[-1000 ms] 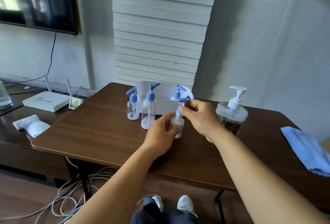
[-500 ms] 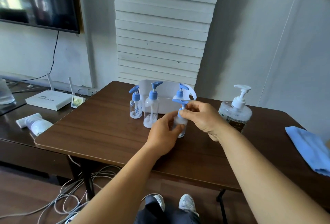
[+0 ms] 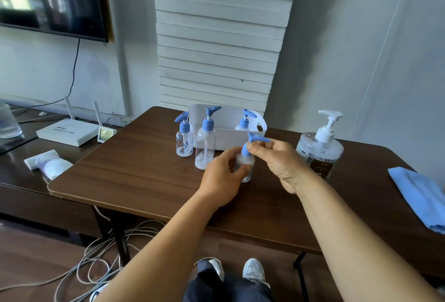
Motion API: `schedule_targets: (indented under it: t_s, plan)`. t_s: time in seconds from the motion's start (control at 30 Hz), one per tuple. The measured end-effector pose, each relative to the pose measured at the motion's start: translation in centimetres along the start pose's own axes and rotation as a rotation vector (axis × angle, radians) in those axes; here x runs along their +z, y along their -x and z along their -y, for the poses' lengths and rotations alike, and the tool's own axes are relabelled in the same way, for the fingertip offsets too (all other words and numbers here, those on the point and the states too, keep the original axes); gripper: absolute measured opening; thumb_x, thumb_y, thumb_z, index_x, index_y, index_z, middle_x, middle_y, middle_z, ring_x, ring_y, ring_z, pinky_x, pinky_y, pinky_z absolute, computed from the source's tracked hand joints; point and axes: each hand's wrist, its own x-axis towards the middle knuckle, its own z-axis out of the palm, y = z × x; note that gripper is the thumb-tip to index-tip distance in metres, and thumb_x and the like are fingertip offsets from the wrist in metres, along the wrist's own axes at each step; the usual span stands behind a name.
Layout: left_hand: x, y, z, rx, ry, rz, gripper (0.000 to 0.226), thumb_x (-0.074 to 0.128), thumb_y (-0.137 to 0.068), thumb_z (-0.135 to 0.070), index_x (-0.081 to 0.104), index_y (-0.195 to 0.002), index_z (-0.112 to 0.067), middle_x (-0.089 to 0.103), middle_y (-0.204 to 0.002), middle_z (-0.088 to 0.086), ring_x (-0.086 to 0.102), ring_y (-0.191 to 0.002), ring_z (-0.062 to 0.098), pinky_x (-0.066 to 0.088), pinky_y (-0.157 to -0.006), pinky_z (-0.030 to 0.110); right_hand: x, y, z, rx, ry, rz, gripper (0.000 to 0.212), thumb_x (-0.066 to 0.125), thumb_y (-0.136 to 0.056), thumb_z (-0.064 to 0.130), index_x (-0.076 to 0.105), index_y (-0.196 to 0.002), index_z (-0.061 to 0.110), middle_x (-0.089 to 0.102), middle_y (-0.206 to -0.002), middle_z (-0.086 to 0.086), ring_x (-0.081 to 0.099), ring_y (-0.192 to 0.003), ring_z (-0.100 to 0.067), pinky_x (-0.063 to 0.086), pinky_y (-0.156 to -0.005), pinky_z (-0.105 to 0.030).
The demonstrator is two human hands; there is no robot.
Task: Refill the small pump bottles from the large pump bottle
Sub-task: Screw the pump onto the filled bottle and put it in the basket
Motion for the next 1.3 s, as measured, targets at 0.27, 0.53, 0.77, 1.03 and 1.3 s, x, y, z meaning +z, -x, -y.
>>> schedule_targets:
  t_s: [0.27, 0.53, 0.77, 1.03, 1.3]
  plan:
    - [-0.1, 0.1, -0.1, 0.003, -0.002, 0.004, 0.038, 0.063, -0.087, -0.025, 0.054, -0.124, -0.03, 0.067, -0.105, -0.008, 0.062, -0.098, 0.008, 0.051, -0.092, 0.036, 0.1, 0.1, -0.5, -0.054, 0.1, -0.036, 0.006, 0.07, -0.083, 0.014, 0.065, -0.084, 0.017, 0.065, -0.086, 0.0, 0.059, -0.085, -0.012, 0.045, -0.079, -0.022]
    - [-0.1, 0.2, -0.2, 0.02, 0.002, 0.017, 0.035, 0.062, -0.088, -0.023, 0.054, -0.12, -0.032, 0.067, -0.104, -0.009, 0.062, -0.096, 0.006, 0.052, -0.09, 0.034, 0.4, 0.1, -0.3, -0.119, 0.18, -0.038, 0.01, 0.074, -0.08, 0.02, 0.065, -0.085, 0.022, 0.063, -0.083, 0.004, 0.06, -0.082, -0.011, 0.049, -0.074, -0.022]
    - [0.0, 0.0, 0.0, 0.016, -0.011, 0.004, 0.03, 0.063, -0.086, -0.023, 0.056, -0.114, -0.034, 0.068, -0.099, -0.009, 0.063, -0.093, 0.007, 0.053, -0.088, 0.037, 0.7, -0.3, -0.2, -0.068, 0.213, -0.032, 0.016, 0.076, -0.078, 0.023, 0.062, -0.084, 0.019, 0.062, -0.085, 0.001, 0.059, -0.081, -0.013, 0.048, -0.078, -0.026]
    - [0.0, 0.0, 0.0, -0.005, -0.017, 0.006, 0.04, 0.064, -0.086, -0.026, 0.053, -0.124, -0.03, 0.066, -0.105, -0.009, 0.062, -0.097, 0.008, 0.052, -0.09, 0.037, 0.3, -0.5, 0.0, -0.053, 0.1, 0.016, 0.008, 0.071, -0.083, 0.017, 0.066, -0.088, 0.012, 0.064, -0.086, 0.0, 0.06, -0.079, -0.009, 0.048, -0.072, -0.014]
    - [-0.2, 0.1, -0.3, 0.004, -0.021, 0.002, 0.035, 0.061, -0.088, -0.024, 0.053, -0.122, -0.029, 0.066, -0.104, -0.008, 0.062, -0.095, 0.008, 0.052, -0.088, 0.031, 0.8, -0.8, 0.1, -0.065, 0.188, -0.015, 0.012, 0.075, -0.079, 0.021, 0.063, -0.082, 0.02, 0.064, -0.081, 0.005, 0.061, -0.08, -0.009, 0.047, -0.077, -0.021]
